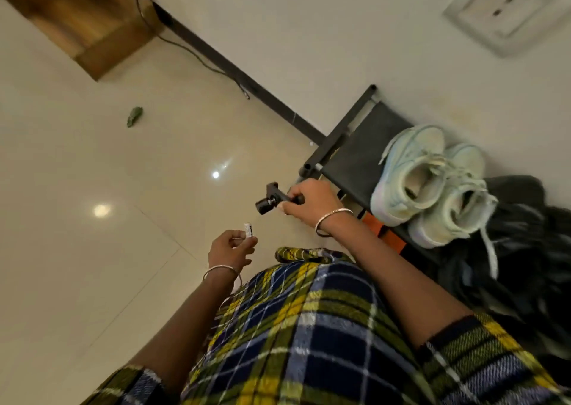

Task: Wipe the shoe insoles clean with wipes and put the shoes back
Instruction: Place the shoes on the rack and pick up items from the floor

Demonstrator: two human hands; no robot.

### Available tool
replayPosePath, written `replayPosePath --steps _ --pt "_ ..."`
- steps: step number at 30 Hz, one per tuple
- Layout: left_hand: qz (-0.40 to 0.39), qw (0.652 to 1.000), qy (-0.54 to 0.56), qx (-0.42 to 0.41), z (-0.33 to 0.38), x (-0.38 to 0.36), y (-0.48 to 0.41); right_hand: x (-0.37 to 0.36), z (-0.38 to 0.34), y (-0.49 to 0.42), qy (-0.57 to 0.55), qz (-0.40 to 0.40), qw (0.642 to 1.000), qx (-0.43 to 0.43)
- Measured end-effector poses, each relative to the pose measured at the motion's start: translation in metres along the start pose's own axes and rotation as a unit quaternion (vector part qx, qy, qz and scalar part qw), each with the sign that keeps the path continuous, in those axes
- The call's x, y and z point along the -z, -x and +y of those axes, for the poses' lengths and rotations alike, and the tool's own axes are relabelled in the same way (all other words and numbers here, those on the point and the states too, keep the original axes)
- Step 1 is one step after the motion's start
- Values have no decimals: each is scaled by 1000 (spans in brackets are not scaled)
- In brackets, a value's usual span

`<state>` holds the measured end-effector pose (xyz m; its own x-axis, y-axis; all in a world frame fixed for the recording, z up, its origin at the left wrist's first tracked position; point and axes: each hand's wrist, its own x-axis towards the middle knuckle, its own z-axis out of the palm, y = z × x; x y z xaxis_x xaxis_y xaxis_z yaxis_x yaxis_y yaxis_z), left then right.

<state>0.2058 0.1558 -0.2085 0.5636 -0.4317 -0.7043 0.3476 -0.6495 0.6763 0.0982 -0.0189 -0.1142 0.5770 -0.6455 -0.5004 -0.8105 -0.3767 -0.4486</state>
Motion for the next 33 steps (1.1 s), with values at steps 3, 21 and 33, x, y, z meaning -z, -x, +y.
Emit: replayPosePath --steps 3,21,33 --pt "-23 998 6 -53 33 4 37 39 -2 55 -34 127 991 -9" --pt "-258 880 -102 -386 160 -108 313 80 81 380 -276 575 765 -91" --pt "-408 813 -171 -378 126 -259 447 94 225 541 -272 687 622 -260"
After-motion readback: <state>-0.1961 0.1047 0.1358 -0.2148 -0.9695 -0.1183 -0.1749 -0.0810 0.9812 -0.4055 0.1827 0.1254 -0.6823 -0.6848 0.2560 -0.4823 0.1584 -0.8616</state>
